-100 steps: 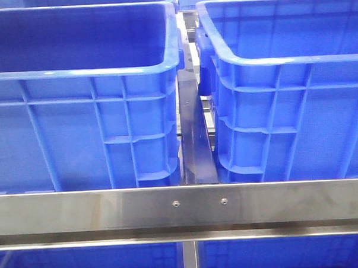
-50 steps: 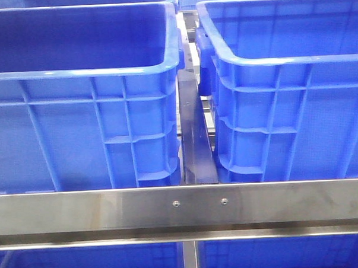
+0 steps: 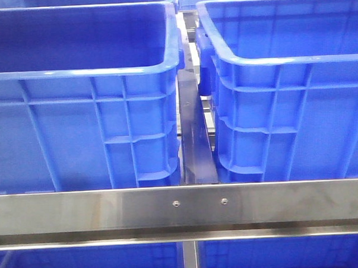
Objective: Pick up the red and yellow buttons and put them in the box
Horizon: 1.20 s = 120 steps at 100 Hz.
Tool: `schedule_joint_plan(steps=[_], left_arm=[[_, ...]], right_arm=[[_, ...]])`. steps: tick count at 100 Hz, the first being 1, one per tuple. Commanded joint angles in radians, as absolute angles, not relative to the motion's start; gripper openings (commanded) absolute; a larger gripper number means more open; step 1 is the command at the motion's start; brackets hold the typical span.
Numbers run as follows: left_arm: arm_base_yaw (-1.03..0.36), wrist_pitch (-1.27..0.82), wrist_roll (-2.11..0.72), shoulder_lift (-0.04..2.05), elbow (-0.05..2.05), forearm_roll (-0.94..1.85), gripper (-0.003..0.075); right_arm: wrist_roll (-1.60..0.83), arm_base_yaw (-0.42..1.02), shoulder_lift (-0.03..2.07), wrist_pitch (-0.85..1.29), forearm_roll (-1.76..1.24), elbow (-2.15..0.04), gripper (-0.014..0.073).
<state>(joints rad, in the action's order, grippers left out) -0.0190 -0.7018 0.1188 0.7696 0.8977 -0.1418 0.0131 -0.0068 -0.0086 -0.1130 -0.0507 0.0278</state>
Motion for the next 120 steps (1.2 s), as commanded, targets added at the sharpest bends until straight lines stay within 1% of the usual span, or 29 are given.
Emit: schedule_joint_plan(steps=[1,20,27,32,37,42,44,49,56,60,87,105,120], left_arm=[[-0.018,-0.646,0.116,0.801,0.935,-0.139,-0.0019],[-0.018,-0.646,0.116,0.828,0.935,-0.139,-0.0013],[-0.018,-0.646,0.116,0.828,0.935,-0.139,0.0029],[-0.018,-0.646,0.116,0.828,0.935,-0.139,0.0085],[-0.018,-0.646,0.116,0.828,0.935,-0.139,0.0164],[-0.018,-0.646,0.116,0.828,0.935,-0.139,0.0274],[-0.018,-0.646,0.116,0.828,0.935,-0.139,0.0302],[-0.018,-0.646,0.116,0.828,0.935,-0.139,0.0408],[-0.018,-0.646,0.116,0.828,0.935,-0.139,0.0486],[-0.018,-0.644,0.116,0.828,0.935,-0.134,0.0496],[-0.035,-0.619,0.087,0.854,0.946,-0.078,0.0495],[-0.135,-0.626,0.066,0.961,0.995,-0.077,0.0495],[-0.228,-0.626,0.066,1.098,1.067,-0.065,0.0495]], right_arm=[[0.009,-0.006,-0.030,-0.197,-0.039,0.007,-0.0068],[0.009,-0.006,-0.030,-0.197,-0.039,0.007,-0.0068],[0.009,-0.006,-0.030,-0.197,-0.039,0.007,-0.0068],[0.009,-0.006,-0.030,-0.197,-0.039,0.007,-0.0068],[0.009,-0.006,-0.030,-0.197,-0.039,0.007,-0.0068],[0.009,-0.006,-0.030,-0.197,-0.039,0.007,-0.0068],[0.009,-0.006,-0.030,-0.197,-0.039,0.007,-0.0068],[0.009,-0.006,-0.030,-0.197,-0.039,0.007,-0.0068],[0.009,-0.006,-0.030,-0.197,-0.039,0.007,-0.0068],[0.009,-0.006,-0.030,-0.197,-0.039,0.007,-0.0068],[0.009,-0.006,-0.030,-0.197,-0.039,0.007,-0.0068],[0.009,-0.006,-0.030,-0.197,-0.039,0.007,-0.0068],[0.009,-0.006,-0.030,-0.197,-0.039,0.007,-0.0068]])
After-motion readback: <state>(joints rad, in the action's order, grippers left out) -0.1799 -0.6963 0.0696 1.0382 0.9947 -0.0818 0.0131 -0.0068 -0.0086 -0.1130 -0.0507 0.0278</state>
